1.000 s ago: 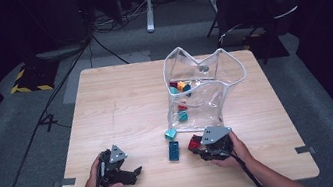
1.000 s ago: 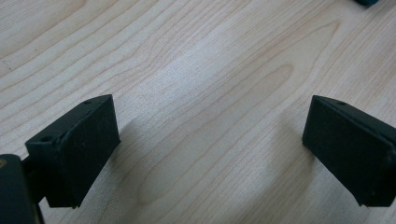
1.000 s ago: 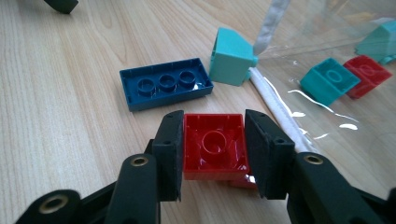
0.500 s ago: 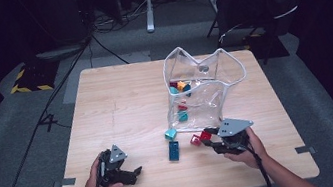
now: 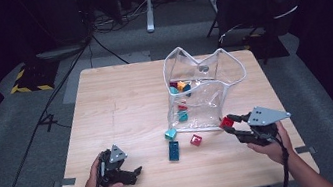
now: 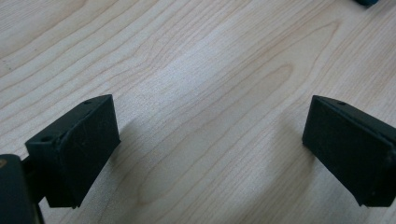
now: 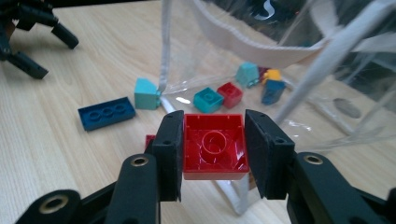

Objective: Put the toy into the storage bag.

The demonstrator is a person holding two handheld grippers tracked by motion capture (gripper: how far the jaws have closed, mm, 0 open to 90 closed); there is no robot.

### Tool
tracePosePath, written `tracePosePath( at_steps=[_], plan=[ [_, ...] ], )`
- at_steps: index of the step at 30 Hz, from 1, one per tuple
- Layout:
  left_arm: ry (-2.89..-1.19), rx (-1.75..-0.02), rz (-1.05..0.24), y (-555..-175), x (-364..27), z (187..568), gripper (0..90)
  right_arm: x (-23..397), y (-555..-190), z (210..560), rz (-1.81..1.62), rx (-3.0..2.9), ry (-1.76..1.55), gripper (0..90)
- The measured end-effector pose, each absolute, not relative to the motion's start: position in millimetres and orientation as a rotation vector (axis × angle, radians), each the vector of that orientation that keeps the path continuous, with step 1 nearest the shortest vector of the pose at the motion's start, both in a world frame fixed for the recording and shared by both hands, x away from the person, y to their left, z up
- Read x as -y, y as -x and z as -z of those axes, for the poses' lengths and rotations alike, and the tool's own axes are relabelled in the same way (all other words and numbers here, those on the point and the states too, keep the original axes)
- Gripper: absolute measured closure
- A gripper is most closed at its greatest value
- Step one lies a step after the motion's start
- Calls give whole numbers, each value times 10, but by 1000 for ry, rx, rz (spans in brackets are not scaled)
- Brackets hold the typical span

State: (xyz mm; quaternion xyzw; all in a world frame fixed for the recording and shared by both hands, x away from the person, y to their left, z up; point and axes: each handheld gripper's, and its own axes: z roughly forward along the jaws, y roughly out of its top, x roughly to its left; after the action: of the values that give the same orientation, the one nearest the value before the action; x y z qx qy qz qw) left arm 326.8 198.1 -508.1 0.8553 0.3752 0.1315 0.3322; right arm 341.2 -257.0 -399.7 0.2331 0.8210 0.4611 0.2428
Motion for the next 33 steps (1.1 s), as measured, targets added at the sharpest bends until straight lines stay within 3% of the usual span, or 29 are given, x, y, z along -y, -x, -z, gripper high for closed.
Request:
tracePosePath(
  at_steps=[33],
  plan=[
    [-2235,-980,-343,-3268,-1981,5080,40,2876,-3421,3380,-1360,-2003,-657,594]
  ],
)
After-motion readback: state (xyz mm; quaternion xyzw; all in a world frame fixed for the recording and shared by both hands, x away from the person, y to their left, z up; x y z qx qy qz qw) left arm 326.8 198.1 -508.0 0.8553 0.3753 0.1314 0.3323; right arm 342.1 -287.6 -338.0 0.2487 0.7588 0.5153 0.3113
